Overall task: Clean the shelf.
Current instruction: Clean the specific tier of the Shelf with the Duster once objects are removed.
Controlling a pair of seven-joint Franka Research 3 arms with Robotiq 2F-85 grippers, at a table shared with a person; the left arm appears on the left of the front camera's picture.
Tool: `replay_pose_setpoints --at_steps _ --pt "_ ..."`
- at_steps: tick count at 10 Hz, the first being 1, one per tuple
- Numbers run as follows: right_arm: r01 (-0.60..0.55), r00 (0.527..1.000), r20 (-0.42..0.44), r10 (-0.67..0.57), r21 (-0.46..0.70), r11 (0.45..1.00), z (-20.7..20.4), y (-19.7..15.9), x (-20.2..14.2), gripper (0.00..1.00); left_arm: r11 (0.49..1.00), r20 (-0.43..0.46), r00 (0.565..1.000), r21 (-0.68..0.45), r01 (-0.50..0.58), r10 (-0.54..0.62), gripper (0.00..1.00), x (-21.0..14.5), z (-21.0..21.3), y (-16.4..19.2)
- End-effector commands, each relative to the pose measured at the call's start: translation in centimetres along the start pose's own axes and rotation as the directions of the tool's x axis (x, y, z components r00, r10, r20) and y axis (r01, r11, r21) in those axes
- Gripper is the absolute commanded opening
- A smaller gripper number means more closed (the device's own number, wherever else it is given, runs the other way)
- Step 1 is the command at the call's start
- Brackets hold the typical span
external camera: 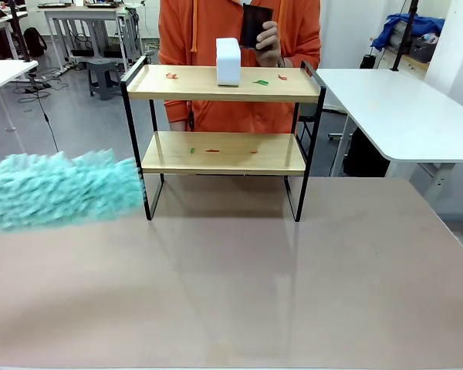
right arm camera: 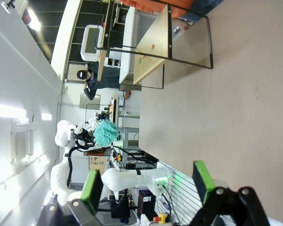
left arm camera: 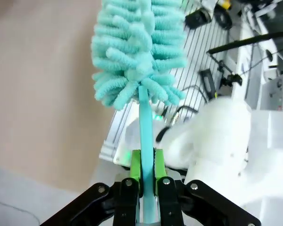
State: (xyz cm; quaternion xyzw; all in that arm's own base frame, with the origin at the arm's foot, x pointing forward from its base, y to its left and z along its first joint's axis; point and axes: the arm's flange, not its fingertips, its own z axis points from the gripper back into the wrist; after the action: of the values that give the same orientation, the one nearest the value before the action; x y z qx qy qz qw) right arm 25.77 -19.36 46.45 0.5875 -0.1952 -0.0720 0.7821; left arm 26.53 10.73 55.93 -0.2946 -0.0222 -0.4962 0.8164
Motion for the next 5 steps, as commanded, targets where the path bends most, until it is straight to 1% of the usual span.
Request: replay_pose_setpoints --at_steps 1,2,3,4,5 --pt "-0.026 1.0 -0.002 0.026 0.003 1.0 0.1 0.1 0.0 1.0 0.995 0.109 0.989 0.001 -0.096 0.096 0.12 5.7 -3.9 0.2" --pt "-0.026 1.0 -0.002 0.026 0.003 1.0 0.1 0.1 0.0 1.0 0.981 0.171 0.966 0.007 -0.195 0.191 0.12 7.8 -5.1 0.0" --pt "-0.026 1.0 -0.002 0.026 0.003 1.0 0.1 0.1 0.0 1.0 0.963 0.206 0.945 0.033 -0.268 0.255 0.12 9.8 -6.2 -0.2" --pt "-0.026 1.0 -0.002 0.026 0.003 1.0 0.1 0.1 0.0 1.0 0.955 0.181 0.94 0.013 -0.297 0.289 0.12 11.1 -7.1 0.5" --pt "-0.026 1.0 -0.002 0.026 0.003 1.0 0.1 0.1 0.0 1.0 0.983 0.146 0.973 -0.008 -0.182 0.181 0.12 8.5 -5.3 0.5"
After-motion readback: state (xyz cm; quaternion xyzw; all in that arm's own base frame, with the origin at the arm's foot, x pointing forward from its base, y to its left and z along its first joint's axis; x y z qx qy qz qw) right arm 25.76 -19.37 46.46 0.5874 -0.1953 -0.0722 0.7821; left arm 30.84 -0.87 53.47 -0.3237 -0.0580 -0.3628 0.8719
